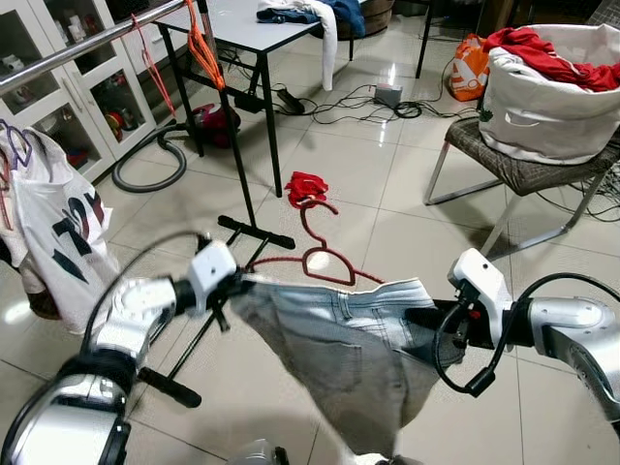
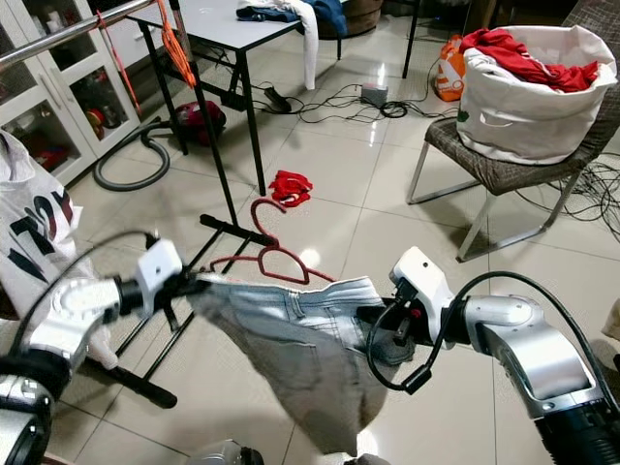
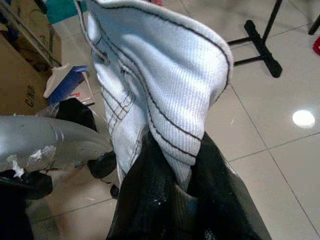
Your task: Hang hanger
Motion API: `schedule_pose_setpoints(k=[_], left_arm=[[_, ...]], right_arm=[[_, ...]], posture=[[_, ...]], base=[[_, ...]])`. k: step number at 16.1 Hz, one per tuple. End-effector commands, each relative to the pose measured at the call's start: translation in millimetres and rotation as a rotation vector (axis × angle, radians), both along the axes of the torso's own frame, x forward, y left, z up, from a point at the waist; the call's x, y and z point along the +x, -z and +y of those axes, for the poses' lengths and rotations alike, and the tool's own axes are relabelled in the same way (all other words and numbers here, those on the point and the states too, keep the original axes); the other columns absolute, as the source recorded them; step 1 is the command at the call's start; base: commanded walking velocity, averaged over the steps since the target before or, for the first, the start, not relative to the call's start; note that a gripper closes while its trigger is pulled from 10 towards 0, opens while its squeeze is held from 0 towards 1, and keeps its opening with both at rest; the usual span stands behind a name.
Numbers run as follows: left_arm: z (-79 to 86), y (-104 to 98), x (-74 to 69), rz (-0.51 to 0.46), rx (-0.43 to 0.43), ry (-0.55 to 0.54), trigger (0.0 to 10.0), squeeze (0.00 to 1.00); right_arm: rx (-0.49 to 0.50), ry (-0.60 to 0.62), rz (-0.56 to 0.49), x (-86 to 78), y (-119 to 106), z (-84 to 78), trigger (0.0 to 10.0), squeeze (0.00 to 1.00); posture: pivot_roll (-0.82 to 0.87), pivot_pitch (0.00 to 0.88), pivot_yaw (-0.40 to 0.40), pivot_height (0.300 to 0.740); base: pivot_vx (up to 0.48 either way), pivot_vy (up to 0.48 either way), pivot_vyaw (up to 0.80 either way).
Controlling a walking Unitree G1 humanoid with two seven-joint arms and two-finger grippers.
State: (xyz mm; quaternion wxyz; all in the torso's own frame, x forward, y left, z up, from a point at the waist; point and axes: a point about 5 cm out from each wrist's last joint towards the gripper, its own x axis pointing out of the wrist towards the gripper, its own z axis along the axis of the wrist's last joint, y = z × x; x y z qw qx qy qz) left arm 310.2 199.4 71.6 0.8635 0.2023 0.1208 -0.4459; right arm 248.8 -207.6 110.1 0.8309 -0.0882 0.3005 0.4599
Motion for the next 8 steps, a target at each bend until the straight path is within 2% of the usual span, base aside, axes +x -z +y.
schedule_pose_setpoints(k=[1,5,8], left_arm=[[4.6,-20,10.2,-0.084,0.01,-0.005,0.0,0.0],[1.1,-28,14.8,-0.128,0.023,0.017,0.0,0.0],[-18.0,-39,15.8,-0.168,-0.04,0.098,0.0,0.0]], right_arm=[[-0.035,-0.014,-0.007,0.2,0,-2.8,10.0,0.0],[-0.017,-0.052,0.012,-2.2,0,1.5,10.0,0.0],[-0.04,-0.059,0.026,-1.5,10,1.9,10.0,0.0]], posture=[[-0.14,0.0,0.067,0.74],[-0.14,0.0,0.07,0.74],[-0.14,0.0,0.07,0.74]], base=[[0.0,0.0,0.0],[0.0,0.0,0.0],[0.0,0.0,0.0]])
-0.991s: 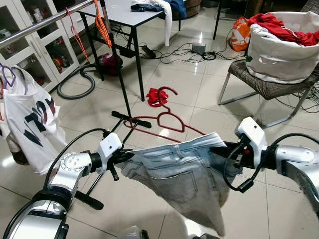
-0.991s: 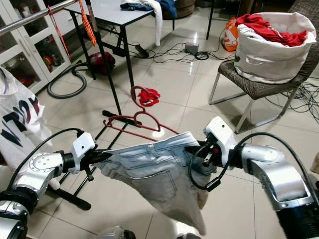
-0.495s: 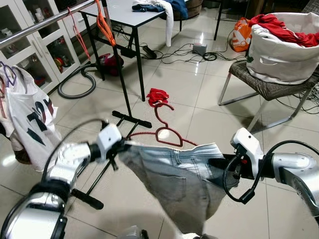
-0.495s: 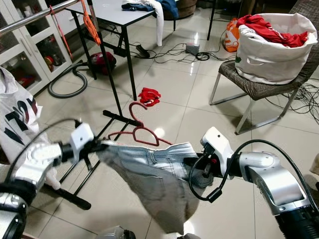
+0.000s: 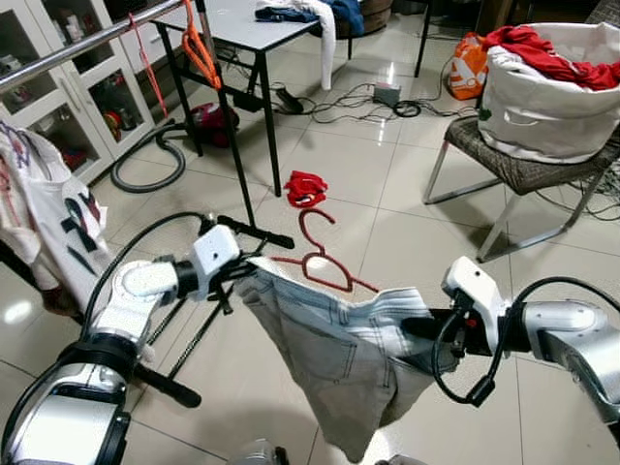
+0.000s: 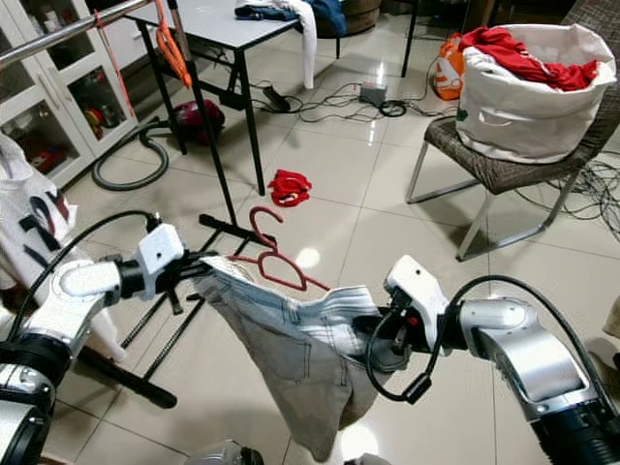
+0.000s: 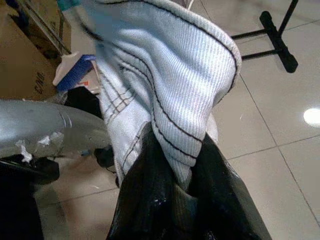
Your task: Hang hanger
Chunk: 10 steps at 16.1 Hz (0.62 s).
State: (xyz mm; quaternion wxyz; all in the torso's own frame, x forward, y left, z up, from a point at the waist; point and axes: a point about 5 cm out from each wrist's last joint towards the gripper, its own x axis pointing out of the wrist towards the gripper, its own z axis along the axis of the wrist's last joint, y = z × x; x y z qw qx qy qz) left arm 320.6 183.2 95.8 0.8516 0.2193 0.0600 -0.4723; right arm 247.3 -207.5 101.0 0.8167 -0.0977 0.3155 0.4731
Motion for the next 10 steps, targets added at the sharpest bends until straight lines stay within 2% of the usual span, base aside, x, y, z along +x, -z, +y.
schedule_pose_setpoints(k=[1,2,5,8,10], left_arm=[[-11.2,-19,4.8,-0.064,-0.059,0.05,0.0,0.0],[-13.6,-20,4.5,-0.063,-0.071,0.06,0.0,0.0],[-53.2,-35,-7.8,-0.074,-0.228,0.214,0.0,0.0],[-66.3,-41,-21.2,-0.016,-0.301,0.295,0.0,0.0],[-69.8,-37,-29.5,0.023,-0.302,0.328,0.0,0.0]], right_arm=[[-0.016,-0.005,-0.009,3.9,3,3.0,10.0,0.0],[-0.016,0.0,-0.011,4.9,4,3.3,10.0,0.0],[0.001,0.04,-0.025,15.8,12,13.4,10.0,0.0],[0.027,0.117,-0.07,28.5,13,15.4,10.0,0.0],[0.054,0.158,-0.092,36.9,10,17.9,10.0,0.0]], posture=[[-0.14,0.0,0.07,0.74],[-0.14,0.0,0.07,0.74],[-0.14,0.0,0.074,0.74],[-0.14,0.0,0.074,0.74],[-0.13,0.0,0.074,0.74]], base=[[0.0,0.0,0.0],[0.0,0.0,0.0],[0.0,0.0,0.0],[0.0,0.0,0.0],[0.0,0.0,0.0]])
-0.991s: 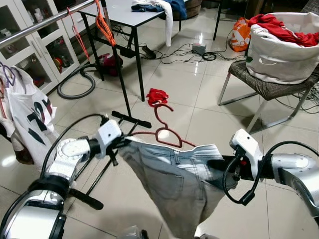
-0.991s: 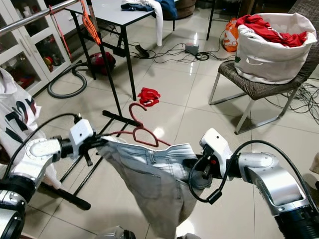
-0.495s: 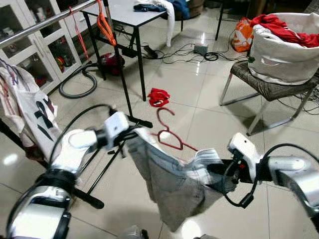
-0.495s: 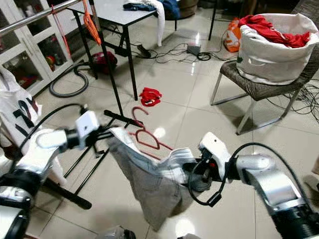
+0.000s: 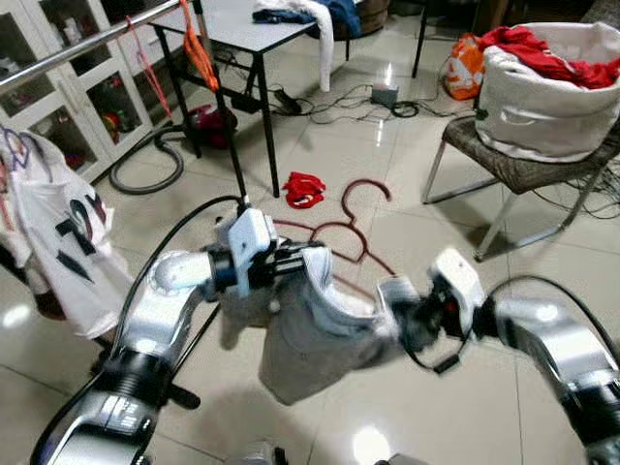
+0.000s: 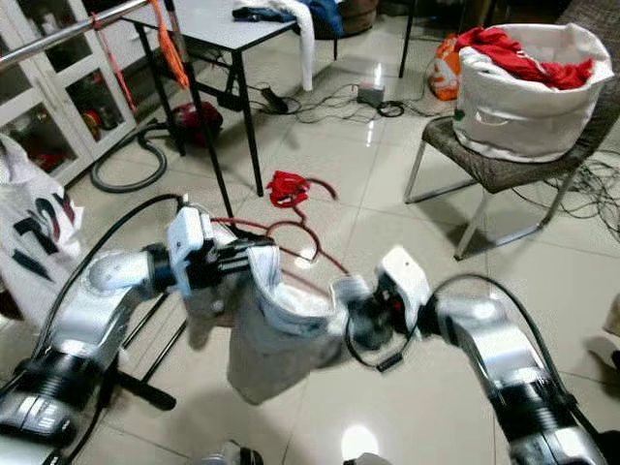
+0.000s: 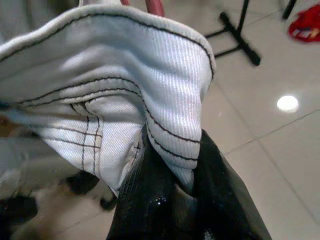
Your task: Hang hanger
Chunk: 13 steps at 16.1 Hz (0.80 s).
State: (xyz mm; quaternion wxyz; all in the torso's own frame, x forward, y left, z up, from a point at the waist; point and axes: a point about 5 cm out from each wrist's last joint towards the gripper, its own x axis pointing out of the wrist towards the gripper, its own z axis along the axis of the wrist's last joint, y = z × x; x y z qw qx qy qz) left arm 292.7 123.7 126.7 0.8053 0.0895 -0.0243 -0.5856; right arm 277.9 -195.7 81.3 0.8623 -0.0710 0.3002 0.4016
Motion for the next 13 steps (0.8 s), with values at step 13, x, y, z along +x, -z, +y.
schedule_pose_setpoints(k=[13], left_arm=[[29.1,-9,16.4,-0.134,0.29,-0.081,0.0,0.0]], right_arm=[[0.035,-0.25,0.09,-23.7,0,8.6,10.0,0.0]], posture=[[-0.13,0.0,0.065,0.74]], base=[[0.0,0.0,0.0]])
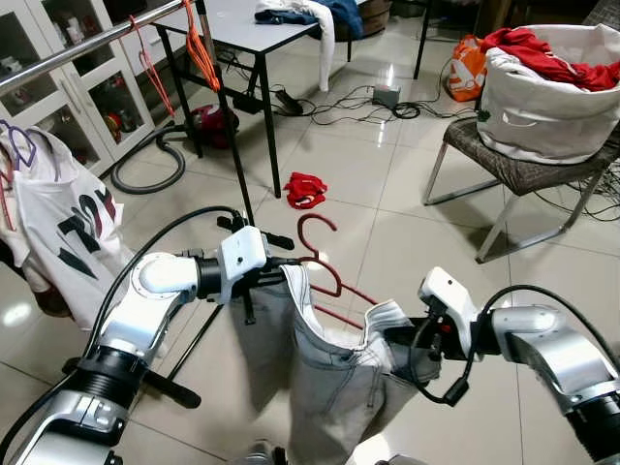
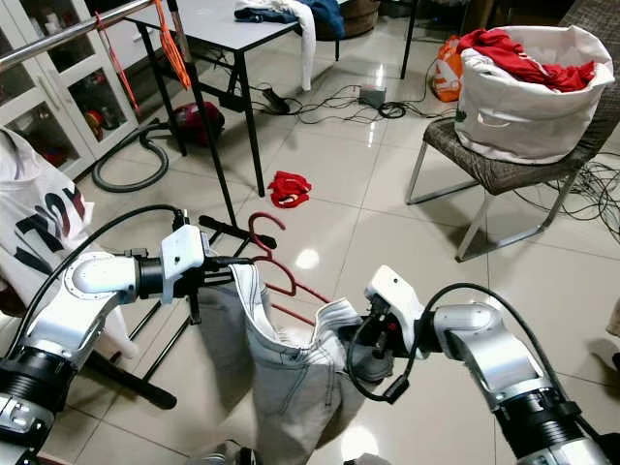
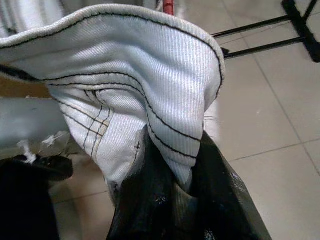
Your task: Hang hanger
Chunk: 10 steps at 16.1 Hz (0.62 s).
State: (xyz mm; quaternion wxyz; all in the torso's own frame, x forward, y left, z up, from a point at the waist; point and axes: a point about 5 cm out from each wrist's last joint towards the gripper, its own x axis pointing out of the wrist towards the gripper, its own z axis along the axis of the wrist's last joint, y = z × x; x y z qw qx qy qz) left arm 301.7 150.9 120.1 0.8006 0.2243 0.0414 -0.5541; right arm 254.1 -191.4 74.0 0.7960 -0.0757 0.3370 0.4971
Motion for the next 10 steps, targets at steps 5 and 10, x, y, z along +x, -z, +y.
schedule_pose_setpoints(k=[5,10], left_arm=[[-20.7,-35,5.0,-0.139,-0.094,0.082,0.0,0.0],[-58.3,-70,-15.0,-0.234,-0.187,0.269,0.0,0.0]], right_arm=[[0.028,-0.033,0.006,-0.7,-5,2.6,10.0,0.0],[-0.034,-0.014,0.025,2.4,8,-1.9,10.0,0.0]], posture=[[-0.13,0.0,0.064,0.74],[-0.12,0.0,0.063,0.74]], base=[[0.0,0.0,0.0],[0.0,0.0,0.0]])
